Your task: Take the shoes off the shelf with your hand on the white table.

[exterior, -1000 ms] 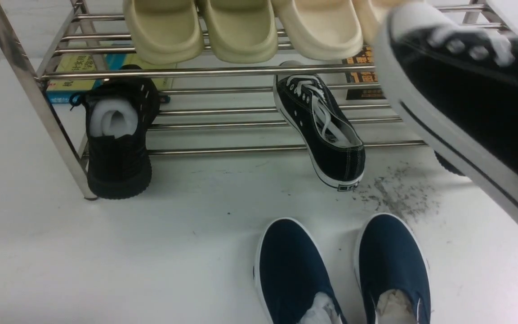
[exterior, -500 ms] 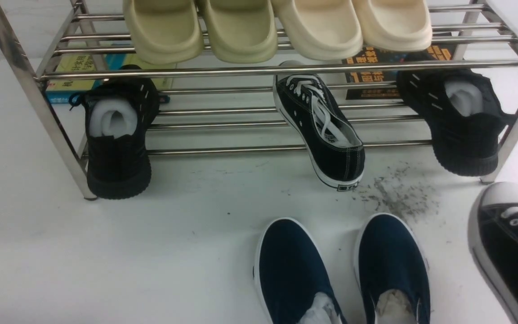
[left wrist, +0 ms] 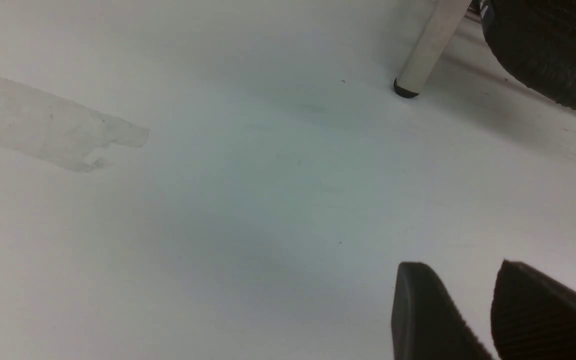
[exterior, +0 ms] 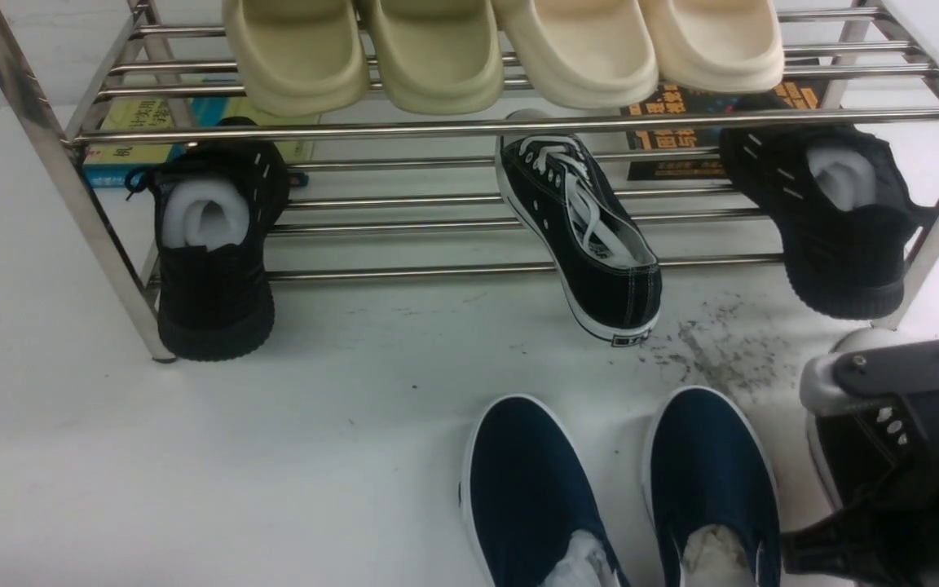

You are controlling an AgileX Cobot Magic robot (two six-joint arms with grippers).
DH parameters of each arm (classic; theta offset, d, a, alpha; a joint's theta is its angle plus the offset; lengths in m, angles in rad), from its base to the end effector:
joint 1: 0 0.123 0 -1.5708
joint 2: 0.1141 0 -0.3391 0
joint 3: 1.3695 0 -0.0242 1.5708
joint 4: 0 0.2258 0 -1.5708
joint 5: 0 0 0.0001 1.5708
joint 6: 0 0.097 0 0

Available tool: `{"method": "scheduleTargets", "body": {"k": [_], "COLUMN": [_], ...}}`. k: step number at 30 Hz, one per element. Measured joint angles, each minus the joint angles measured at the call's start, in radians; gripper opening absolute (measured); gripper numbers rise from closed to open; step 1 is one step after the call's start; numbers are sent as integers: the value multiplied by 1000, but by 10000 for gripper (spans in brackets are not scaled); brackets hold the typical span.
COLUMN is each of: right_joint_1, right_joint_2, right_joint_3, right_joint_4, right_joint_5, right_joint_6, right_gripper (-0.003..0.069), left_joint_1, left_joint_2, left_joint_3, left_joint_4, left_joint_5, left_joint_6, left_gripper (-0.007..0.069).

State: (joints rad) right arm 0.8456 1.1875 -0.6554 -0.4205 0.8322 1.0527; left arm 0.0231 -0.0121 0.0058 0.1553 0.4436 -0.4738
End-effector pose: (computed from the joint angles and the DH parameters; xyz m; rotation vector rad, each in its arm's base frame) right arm 0.1246 0.0964 0.2873 -0.0436 2.6888 0.0426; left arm -0.0239 0.0059 0.1698 -0.3840 1.8793 -0.1453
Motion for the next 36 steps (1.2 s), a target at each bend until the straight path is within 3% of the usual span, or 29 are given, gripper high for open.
{"method": "scheduleTargets", "body": {"k": [10, 18, 22, 31, 36], "right_joint_1": [0, 0, 0, 2, 2], "right_joint_2": [112, 129, 129, 126, 90], "right_joint_3": [0, 0, 0, -15, -103], "right_joint_4": [23, 126, 199, 238, 238], "right_joint_5": [-37, -86, -60, 31, 190], "right_joint_6": [46, -64, -160, -240, -335], "right_gripper": [29, 73, 138, 476, 518], "left_joint_1": [0, 0, 0, 0, 0], "left_joint_2": [0, 0, 0, 0, 0], "left_joint_3": [0, 0, 0, 0, 0], "left_joint_4": [0, 0, 0, 0, 0], "left_joint_5": [0, 0, 0, 0, 0], "left_joint_6": [0, 0, 0, 0, 0], "left_gripper": [239, 239, 239, 239, 239]}}
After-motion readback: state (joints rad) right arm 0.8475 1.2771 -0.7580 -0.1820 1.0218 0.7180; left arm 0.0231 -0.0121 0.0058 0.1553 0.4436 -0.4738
